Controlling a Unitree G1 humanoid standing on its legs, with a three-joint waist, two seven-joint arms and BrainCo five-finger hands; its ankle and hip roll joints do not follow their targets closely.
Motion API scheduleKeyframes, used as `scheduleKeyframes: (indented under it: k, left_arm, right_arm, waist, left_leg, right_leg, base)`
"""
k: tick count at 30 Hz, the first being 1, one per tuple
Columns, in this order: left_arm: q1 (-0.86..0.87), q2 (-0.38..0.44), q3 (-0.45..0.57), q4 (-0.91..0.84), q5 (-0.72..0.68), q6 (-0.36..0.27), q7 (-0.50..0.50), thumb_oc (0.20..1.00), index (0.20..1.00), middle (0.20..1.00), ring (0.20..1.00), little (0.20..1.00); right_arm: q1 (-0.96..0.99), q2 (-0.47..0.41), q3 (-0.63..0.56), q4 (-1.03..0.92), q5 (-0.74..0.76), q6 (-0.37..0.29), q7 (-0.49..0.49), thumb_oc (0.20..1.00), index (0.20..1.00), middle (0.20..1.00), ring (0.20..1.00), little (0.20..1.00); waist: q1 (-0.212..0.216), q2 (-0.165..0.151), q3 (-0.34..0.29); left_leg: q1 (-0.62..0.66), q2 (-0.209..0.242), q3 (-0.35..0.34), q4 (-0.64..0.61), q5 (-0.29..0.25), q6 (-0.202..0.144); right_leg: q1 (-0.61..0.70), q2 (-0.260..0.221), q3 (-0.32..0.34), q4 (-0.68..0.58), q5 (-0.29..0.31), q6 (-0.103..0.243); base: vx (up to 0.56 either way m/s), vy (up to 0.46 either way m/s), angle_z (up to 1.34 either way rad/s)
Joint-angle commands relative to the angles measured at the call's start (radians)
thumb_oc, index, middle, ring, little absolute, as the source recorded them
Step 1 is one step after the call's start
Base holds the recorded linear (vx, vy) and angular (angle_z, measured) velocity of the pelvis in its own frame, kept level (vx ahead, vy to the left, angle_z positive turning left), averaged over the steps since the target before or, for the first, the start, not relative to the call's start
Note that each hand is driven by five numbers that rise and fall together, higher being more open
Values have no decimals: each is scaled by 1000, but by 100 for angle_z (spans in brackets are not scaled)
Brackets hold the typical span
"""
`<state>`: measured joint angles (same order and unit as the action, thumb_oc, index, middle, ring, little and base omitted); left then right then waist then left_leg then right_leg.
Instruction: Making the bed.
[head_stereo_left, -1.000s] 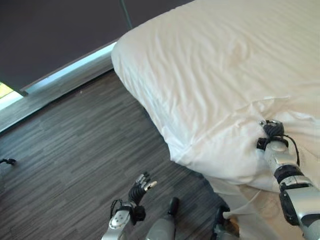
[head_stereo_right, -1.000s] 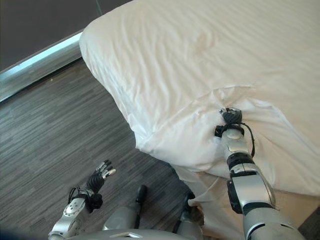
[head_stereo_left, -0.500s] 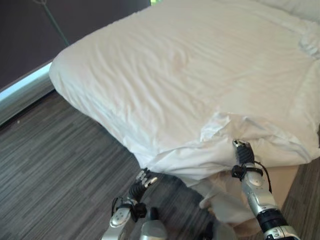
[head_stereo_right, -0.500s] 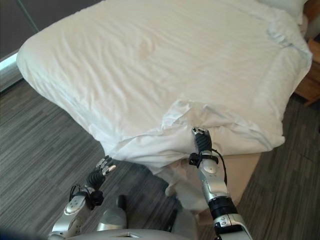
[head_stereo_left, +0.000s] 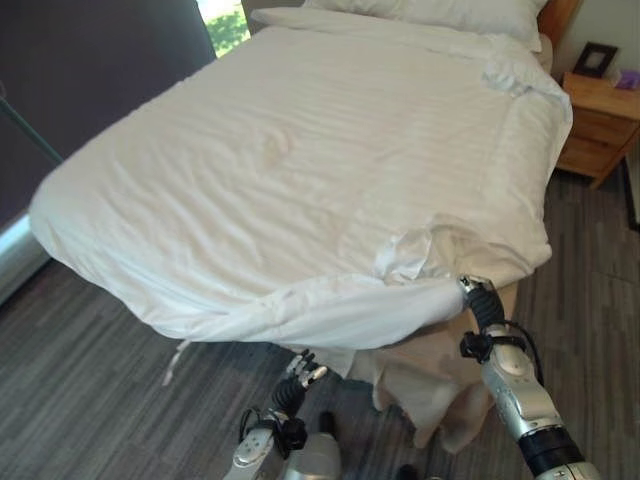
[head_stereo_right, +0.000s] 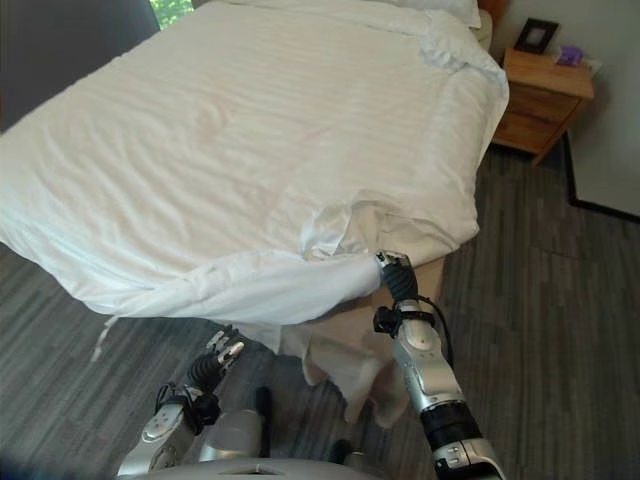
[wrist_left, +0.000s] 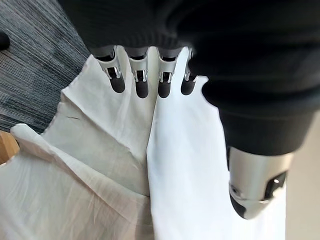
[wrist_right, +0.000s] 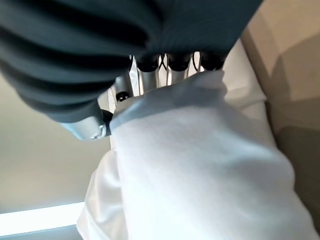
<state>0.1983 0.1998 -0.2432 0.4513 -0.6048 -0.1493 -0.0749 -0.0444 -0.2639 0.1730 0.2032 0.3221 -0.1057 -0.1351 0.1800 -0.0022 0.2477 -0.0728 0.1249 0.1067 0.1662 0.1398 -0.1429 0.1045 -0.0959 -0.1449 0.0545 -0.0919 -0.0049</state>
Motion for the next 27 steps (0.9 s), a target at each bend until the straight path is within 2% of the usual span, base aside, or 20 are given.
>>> scheduleKeyframes:
  k: [1, 2, 4, 5, 6, 8, 9, 10, 11, 12, 13, 14, 15, 16, 17, 18, 19, 20, 25, 27]
  left_arm:
    - [-45, -9, -13, -48, -48, -27, 5, 1000, 1000, 1000, 1000, 1000]
    - [-44, -10, -13, -48, -48, -27, 4, 1000, 1000, 1000, 1000, 1000]
    - [-58, -7, -28, -54, -46, -20, 5, 1000, 1000, 1000, 1000, 1000]
    - [-60, -3, -49, -71, -59, -13, 3, 1000, 1000, 1000, 1000, 1000]
    - [-58, -3, -50, -72, -59, -13, 4, 1000, 1000, 1000, 1000, 1000]
    - [-66, -15, -77, -53, -61, -2, -8, 1000, 1000, 1000, 1000, 1000]
    - [-70, -16, -101, -36, -70, 6, -24, 1000, 1000, 1000, 1000, 1000]
    - [-70, -16, -102, -35, -71, 6, -24, 1000, 1000, 1000, 1000, 1000]
    - [-64, -7, -112, -46, -72, 11, -36, 1000, 1000, 1000, 1000, 1000]
    - [-52, 0, -118, -51, -76, 17, -53, 1000, 1000, 1000, 1000, 1000]
    - [-47, 4, -124, -45, -80, 27, -73, 1000, 1000, 1000, 1000, 1000]
    - [-43, 13, -129, -53, -92, 35, -90, 1000, 1000, 1000, 1000, 1000]
    - [-43, 37, -135, -50, -104, 36, -107, 1000, 1000, 1000, 1000, 1000]
    - [-49, 48, -136, -44, -115, 43, -120, 1000, 1000, 1000, 1000, 1000]
    - [-56, 58, -131, -47, -124, 44, -120, 1000, 1000, 1000, 1000, 1000]
    - [-57, 58, -130, -46, -124, 44, -120, 1000, 1000, 1000, 1000, 1000]
    - [-77, 71, -126, -37, -134, 46, -138, 1000, 1000, 1000, 1000, 1000]
    - [-75, 72, -122, -33, -136, 50, -149, 1000, 1000, 1000, 1000, 1000]
    - [-72, 57, -104, -9, -118, 48, -156, 1000, 1000, 1000, 1000, 1000]
    - [-61, 34, -74, 12, -118, 43, -141, 1000, 1000, 1000, 1000, 1000]
  right_arm:
    - [97, -14, -2, -129, 6, -36, 49, 200, 200, 200, 200, 200]
    - [99, -15, -1, -129, 6, -36, 49, 200, 200, 200, 200, 200]
    - [146, -15, 4, -86, -48, -24, 46, 200, 200, 200, 200, 200]
    - [188, -10, -5, -55, -93, -2, 25, 200, 200, 200, 200, 200]
    - [190, -10, -4, -57, -94, -2, 25, 200, 200, 200, 200, 200]
    - [190, -19, -33, 32, -144, 6, 12, 200, 200, 200, 200, 200]
    - [210, -14, -68, 98, -154, 19, -3, 200, 200, 200, 200, 200]
    - [210, -14, -69, 99, -154, 18, -3, 200, 200, 200, 200, 200]
    - [210, -19, -90, 142, -168, 20, -15, 200, 200, 200, 200, 200]
    - [212, -26, -109, 182, -198, 25, -25, 423, 423, 423, 423, 423]
    - [202, -37, -122, 239, -236, 35, -35, 1000, 1000, 1000, 1000, 1000]
    - [182, -53, -145, 316, -280, 51, -69, 1000, 1000, 1000, 1000, 1000]
    - [156, -88, -178, 416, -338, 82, -105, 1000, 1000, 1000, 1000, 1000]
    - [149, -104, -204, 478, -354, 103, -120, 1000, 1000, 1000, 1000, 1000]
    - [133, -123, -233, 537, -345, 114, -135, 1000, 1000, 1000, 1000, 1000]
    - [131, -123, -233, 539, -344, 113, -135, 1000, 1000, 1000, 1000, 1000]
    - [111, -185, -282, 613, -335, 127, -152, 1000, 1000, 1000, 1000, 1000]
    - [118, -229, -319, 635, -330, 136, -146, 1000, 1000, 1000, 1000, 1000]
    - [154, -295, -400, 623, -322, 133, -143, 1000, 1000, 1000, 1000, 1000]
    - [173, -338, -482, 496, -302, 118, -168, 1000, 1000, 1000, 1000, 1000]
  waist:
    - [-104, -34, -50]
    - [-105, -30, -48]
    - [-158, -17, -76]
    - [-197, 3, -90]
    - [-198, 5, -92]
    - [-223, 28, -102]
    - [-240, 30, -108]
    - [-238, 29, -108]
    - [-247, 23, -108]
    - [-251, 18, -106]
    - [-252, 12, -103]
    - [-253, 7, -95]
    - [-256, -5, -76]
    - [-255, -7, -62]
    - [-256, -7, -52]
    - [-256, -9, -54]
    - [-242, -8, -46]
    - [-231, -17, -57]
    - [-221, -38, -89]
    - [-225, -48, -108]
  left_leg:
    - [99, 114, -63, 92, -3, 8]
    - [106, 118, -64, 91, -7, 6]
    - [196, 205, -29, 32, 29, -15]
    - [232, 252, 1, -24, 68, -33]
    - [234, 253, 0, -28, 70, -33]
    - [252, 203, 13, -127, -35, -43]
    - [258, 177, 35, -189, -80, -45]
    - [260, 174, 36, -191, -80, -44]
    - [274, 150, 47, -230, -109, -35]
    - [281, 131, 54, -252, -126, -29]
    - [275, 114, 55, -254, -142, -19]
    - [263, 96, 55, -254, -153, -13]
    - [239, 68, 42, -254, -153, 1]
    - [228, 61, 42, -254, -152, 9]
    - [214, 57, 42, -254, -146, 19]
    - [209, 55, 42, -254, -142, 20]
    - [178, 45, 58, -254, -138, 37]
    - [168, 29, 68, -254, -143, 42]
    - [159, 3, 69, -254, -147, 47]
    - [158, 1, 79, -254, -146, 50]
  right_leg:
    - [-25, -62, -101, -75, 128, 95]
    - [-18, -57, -102, -75, 125, 95]
    - [-57, -72, -134, -68, 135, 102]
    - [-87, -84, -157, -61, 143, 120]
    - [-85, -83, -158, -61, 142, 120]
    - [-111, -91, -158, -52, 163, 141]
    - [-125, -115, -165, -51, 190, 148]
    - [-125, -116, -164, -51, 190, 150]
    - [-133, -133, -164, -51, 211, 159]
    - [-143, -145, -162, -52, 233, 170]
    - [-155, -155, -158, -56, 254, 181]
    - [-175, -168, -153, -60, 283, 195]
    - [-204, -176, -116, -64, 320, 219]
    - [-218, -176, -77, -54, 326, 233]
    - [-231, -170, -38, -32, 316, 238]
    - [-236, -172, -36, -31, 318, 238]
    - [-206, -166, -4, -1, 260, 231]
    - [-156, -172, -10, -11, 241, 225]
    - [-117, -180, -32, -88, 248, 227]
    - [-111, -179, -47, -131, 276, 235]
  base:
    - [-275, 178, -1]
    - [-242, 230, 28]
    - [-277, 326, 51]
    - [-268, 339, 64]
    - [-223, 316, 71]
    - [-196, 265, 50]
    - [-185, 257, 37]
    - [-165, 267, 54]
    - [-103, 149, 44]
    - [-169, 205, 22]
    - [-227, 180, 7]
    - [-342, 189, 10]
    - [-376, 148, 24]
    - [-385, 119, 28]
    - [-217, 46, 28]
    - [-320, 84, 20]
    - [-257, 83, -10]
    - [-256, 84, -31]
    - [7, 21, -21]
    - [-1, -3, -9]
